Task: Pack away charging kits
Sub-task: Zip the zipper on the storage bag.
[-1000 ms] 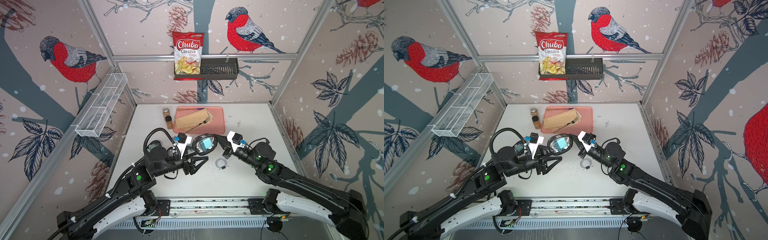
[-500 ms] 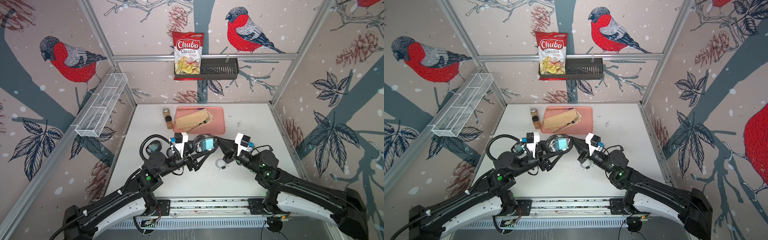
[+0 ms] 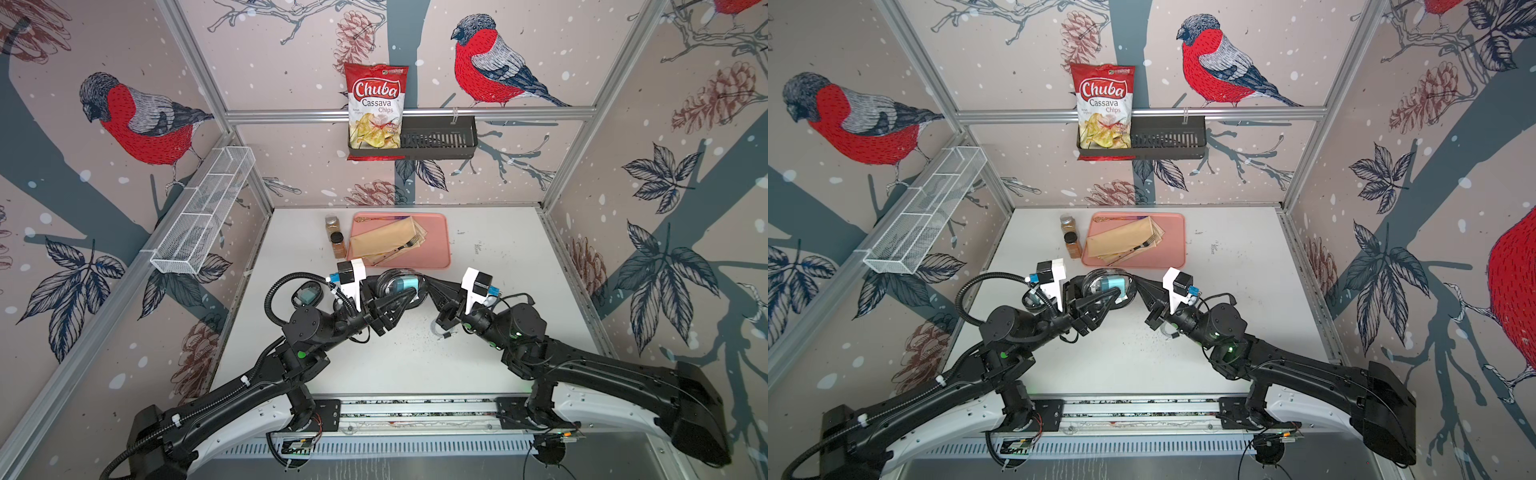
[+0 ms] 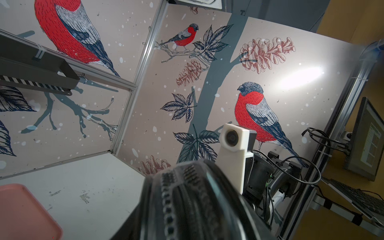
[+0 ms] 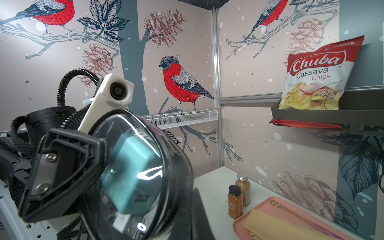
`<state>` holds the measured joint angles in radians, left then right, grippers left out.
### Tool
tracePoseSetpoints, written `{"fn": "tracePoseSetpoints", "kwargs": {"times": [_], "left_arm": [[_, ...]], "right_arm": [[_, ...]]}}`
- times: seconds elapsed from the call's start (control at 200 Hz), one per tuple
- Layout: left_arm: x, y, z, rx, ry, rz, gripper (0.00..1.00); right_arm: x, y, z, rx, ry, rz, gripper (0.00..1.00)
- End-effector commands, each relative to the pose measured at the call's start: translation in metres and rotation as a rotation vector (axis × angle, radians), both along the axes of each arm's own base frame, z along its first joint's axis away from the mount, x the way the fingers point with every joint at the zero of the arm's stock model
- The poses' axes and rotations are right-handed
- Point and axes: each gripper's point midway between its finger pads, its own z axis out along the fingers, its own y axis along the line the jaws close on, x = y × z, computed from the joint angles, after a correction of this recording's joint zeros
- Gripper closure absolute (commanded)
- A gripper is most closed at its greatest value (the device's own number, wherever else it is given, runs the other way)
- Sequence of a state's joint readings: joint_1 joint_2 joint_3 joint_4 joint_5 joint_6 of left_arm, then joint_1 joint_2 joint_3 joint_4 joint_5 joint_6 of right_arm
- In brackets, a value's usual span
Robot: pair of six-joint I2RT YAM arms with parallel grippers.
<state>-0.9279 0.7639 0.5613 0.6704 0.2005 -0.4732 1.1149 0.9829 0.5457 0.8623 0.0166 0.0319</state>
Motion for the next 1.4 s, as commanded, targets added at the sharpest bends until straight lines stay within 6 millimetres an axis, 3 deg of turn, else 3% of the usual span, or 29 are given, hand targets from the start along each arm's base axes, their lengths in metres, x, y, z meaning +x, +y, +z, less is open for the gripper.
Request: {"fn": "tracePoseSetpoints", "kwargs": {"times": [0.0, 0.17, 0.455, 0.57, 0.855, 1.101, 1.301, 1.396], "left_arm": [[0.004, 0.006, 0.015, -0.04, -0.004, 0.039, 0.72], [0.009, 0.003, 0.005, 0.031, 0.042, 0.051, 1.0], [0.008, 0.003, -0.022, 0.195, 0.157, 0.048, 1.0], [0.005, 0.002, -0.038, 0.259, 0.187, 0.031, 1.0], [0.006, 0.0, -0.069, 0.401, 0.28, 0.031, 1.0], [0.006, -0.003, -0.084, 0.466, 0.312, 0.021, 1.0], [0.007, -0.01, -0.094, 0.508, 0.334, 0.0, 1.0], [0.007, -0.013, -0.099, 0.525, 0.345, -0.01, 1.0]], "right_arm": [[-0.001, -0.003, 0.015, 0.055, -0.018, -0.011, 1.0], [0.007, 0.0, 0.004, -0.023, -0.045, -0.057, 1.0], [0.046, -0.015, -0.008, -0.186, -0.127, -0.223, 1.0], [0.052, -0.012, -0.01, -0.252, -0.19, -0.241, 1.0], [0.047, 0.003, -0.013, -0.39, -0.373, -0.223, 1.0], [0.046, -0.006, -0.006, -0.437, -0.494, -0.258, 1.0], [0.024, 0.005, -0.008, -0.498, -0.602, -0.125, 1.0], [0.023, 0.006, -0.01, -0.53, -0.646, -0.124, 1.0]]}}
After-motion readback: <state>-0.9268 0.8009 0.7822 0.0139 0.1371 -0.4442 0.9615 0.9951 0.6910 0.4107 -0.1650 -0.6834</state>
